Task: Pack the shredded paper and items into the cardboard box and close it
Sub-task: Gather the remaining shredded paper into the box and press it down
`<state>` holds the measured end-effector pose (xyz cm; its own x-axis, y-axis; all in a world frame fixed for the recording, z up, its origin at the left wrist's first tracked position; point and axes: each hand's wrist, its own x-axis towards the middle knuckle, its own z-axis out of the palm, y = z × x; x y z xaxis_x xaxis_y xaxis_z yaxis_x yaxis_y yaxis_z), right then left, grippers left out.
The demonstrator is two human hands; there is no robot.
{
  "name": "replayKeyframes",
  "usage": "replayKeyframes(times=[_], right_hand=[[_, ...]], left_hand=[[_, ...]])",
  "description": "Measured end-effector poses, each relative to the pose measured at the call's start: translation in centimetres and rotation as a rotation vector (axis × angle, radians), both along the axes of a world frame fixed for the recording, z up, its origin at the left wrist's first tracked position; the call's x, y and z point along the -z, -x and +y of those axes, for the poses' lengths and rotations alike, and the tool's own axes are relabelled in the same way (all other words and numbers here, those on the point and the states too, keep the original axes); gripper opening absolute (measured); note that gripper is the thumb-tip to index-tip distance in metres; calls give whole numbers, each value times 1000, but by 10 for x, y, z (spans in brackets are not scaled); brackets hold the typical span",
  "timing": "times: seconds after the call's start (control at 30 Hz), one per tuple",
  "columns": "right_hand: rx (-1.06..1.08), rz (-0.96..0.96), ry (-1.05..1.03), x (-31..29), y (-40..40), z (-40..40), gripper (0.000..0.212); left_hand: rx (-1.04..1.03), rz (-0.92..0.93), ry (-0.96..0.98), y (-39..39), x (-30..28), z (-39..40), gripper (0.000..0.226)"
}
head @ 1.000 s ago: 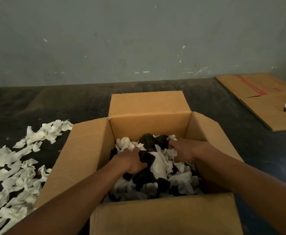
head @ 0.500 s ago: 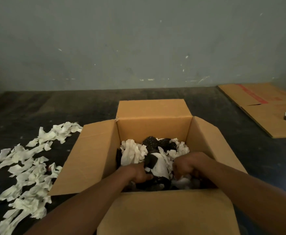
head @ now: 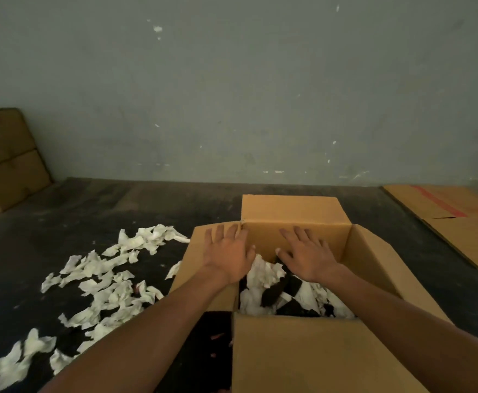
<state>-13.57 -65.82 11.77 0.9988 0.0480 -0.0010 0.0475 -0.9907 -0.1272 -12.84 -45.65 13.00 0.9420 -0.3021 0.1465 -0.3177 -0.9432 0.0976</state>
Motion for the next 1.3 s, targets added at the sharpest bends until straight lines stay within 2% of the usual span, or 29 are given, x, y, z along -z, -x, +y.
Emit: replayKeyframes(times=[0.3, 0.5, 0.8, 1.03, 1.17, 1.3], right_hand=[[-137, -45, -83, 4, 53, 164, 64], [-282, -60, -255, 36, 102, 282, 62], [-255, 221, -198, 126, 138, 364, 81], [-192, 312, -75, 182, 109, 391, 97], [-197, 284, -39, 202, 61, 408, 96], [-182, 284, -44, 216, 14, 430, 92]], left_hand=[[-206, -13, 77, 73, 14, 165, 59], [-382, 101, 127, 132, 49, 282, 69], [-582, 388, 216, 187, 131, 380, 101], [-684, 516, 159, 166, 192, 412, 121], [-624, 513, 123, 124, 212, 430, 130], [-554, 516, 99, 72, 225, 441, 125]])
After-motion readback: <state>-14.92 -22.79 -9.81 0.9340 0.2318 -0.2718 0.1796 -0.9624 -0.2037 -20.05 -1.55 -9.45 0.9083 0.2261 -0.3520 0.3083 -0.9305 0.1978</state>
